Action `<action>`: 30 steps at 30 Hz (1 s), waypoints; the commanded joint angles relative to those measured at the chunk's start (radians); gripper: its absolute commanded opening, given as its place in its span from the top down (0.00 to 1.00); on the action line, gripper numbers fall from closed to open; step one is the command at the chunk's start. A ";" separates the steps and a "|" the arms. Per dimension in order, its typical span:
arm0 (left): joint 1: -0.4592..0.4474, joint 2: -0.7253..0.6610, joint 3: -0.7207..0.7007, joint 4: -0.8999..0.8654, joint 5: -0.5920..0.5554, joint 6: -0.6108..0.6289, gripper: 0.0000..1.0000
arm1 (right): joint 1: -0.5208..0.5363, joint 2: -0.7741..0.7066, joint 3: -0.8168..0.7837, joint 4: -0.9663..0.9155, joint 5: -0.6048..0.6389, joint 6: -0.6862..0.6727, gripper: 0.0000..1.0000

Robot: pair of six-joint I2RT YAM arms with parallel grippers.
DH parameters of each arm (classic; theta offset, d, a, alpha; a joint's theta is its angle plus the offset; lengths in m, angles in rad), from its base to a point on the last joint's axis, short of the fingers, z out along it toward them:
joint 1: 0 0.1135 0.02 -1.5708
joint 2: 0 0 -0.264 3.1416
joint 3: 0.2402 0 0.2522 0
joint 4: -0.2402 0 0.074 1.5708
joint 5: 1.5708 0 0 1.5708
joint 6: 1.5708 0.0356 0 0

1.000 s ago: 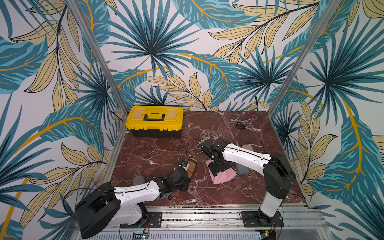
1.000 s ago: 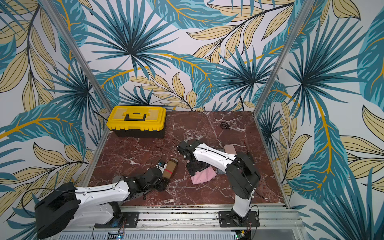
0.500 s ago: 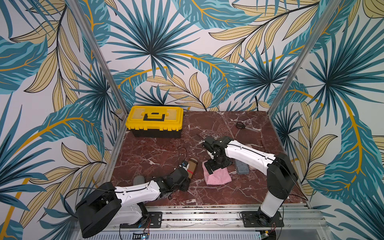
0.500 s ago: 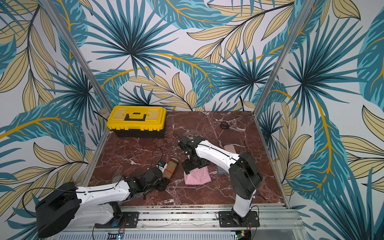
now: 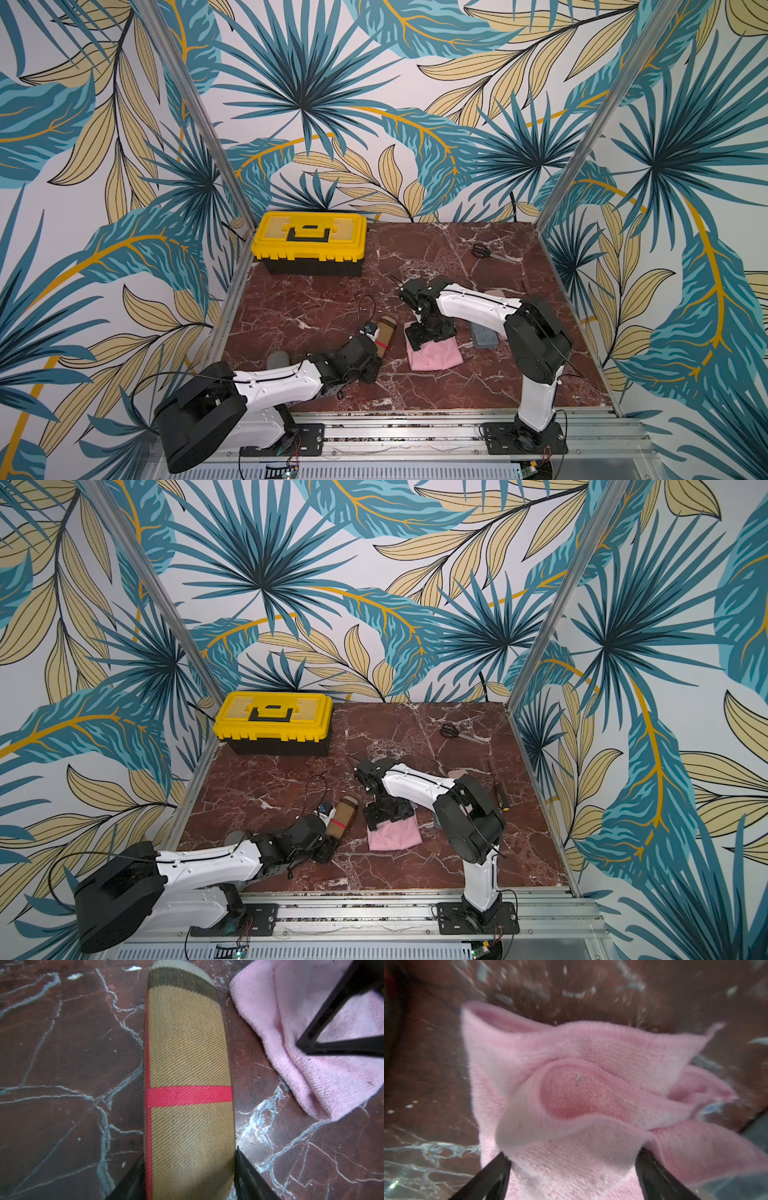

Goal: Wipe the eyeglass case
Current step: Adjust the cleaning item at the center of the board, then wipe the dirt from the eyeglass case.

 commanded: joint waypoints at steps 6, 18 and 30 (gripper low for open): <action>0.004 0.004 0.015 0.010 0.018 0.018 0.67 | -0.070 0.156 -0.078 0.054 -0.078 0.154 0.55; -0.024 0.015 0.037 0.059 0.136 0.182 0.69 | -0.098 -0.116 0.088 -0.004 -0.143 0.096 1.00; -0.025 0.054 0.040 0.097 0.121 0.188 0.84 | 0.066 -0.113 -0.017 0.333 -0.389 0.525 1.00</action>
